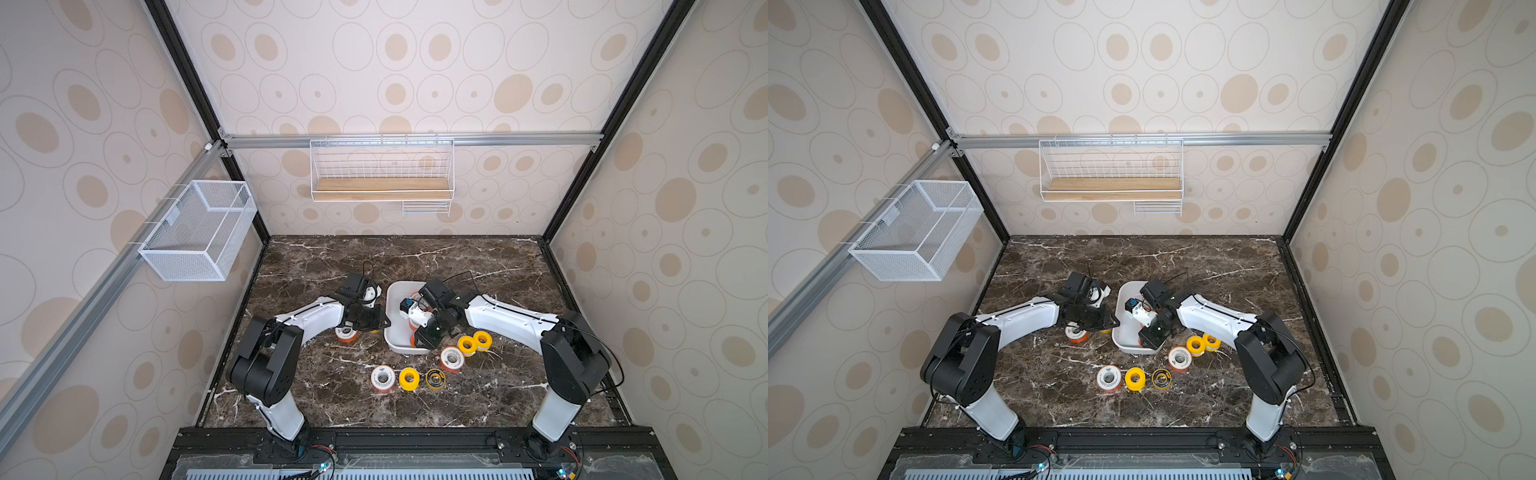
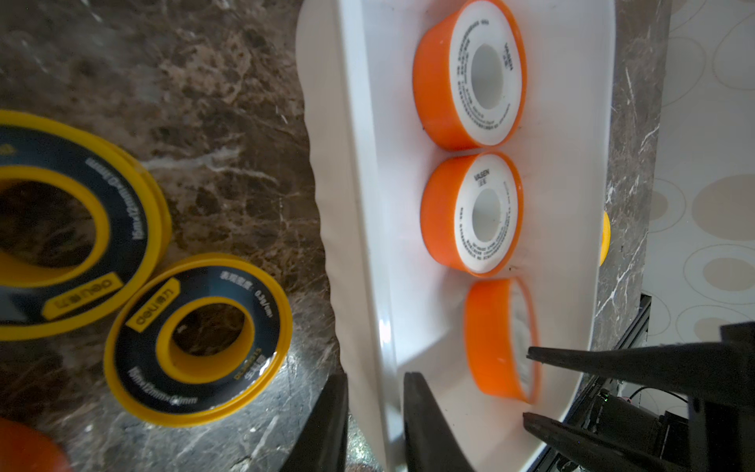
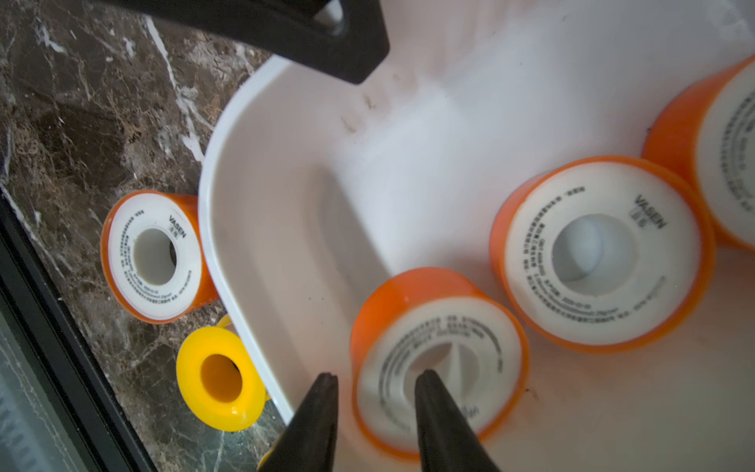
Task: Put the sealing tape into the storage box
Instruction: Place the sealing tape in the storage box.
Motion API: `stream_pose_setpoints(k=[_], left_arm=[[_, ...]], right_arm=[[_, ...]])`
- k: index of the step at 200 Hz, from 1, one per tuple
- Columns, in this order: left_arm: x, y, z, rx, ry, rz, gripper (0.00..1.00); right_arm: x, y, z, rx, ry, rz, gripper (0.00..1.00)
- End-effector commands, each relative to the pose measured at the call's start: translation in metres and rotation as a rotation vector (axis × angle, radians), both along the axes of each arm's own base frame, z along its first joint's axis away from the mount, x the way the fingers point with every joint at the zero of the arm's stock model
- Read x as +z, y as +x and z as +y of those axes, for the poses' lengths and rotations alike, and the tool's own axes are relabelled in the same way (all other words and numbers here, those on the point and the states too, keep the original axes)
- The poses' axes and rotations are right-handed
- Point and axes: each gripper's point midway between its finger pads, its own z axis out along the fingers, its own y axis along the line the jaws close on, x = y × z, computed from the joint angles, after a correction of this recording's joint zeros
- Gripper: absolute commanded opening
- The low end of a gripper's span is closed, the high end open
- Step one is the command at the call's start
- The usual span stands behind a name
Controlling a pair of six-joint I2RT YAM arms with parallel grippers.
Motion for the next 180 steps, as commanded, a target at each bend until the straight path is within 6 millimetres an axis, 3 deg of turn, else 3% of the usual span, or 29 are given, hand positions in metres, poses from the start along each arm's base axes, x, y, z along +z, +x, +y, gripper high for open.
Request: stream_pose_setpoints(k=[1,48,105,180], left_arm=[[0.007,0.007,-0.006,-0.003,-0.012,-0.011,0.28],[0.007,0.006,-0.006,-0.006,-0.01,-0.007,0.29],[0.006,0.006,-0.006,-0.007,-0.01,-0.003,0.28],[0.005,0.005,-0.005,-0.008,-0.008,0.0,0.28]], right_arm=[[-0.005,-0.005,-0.003,0.019,-0.036,0.011,0.41],[0.004,-0.003,0.0,0.019,-0.014,-0.003,0.44],[0.02,-0.003,0.032,0.048,0.104,0.066,0.32],[-0.009,0.005,0.058,0.027,0.119,0.158,0.24]])
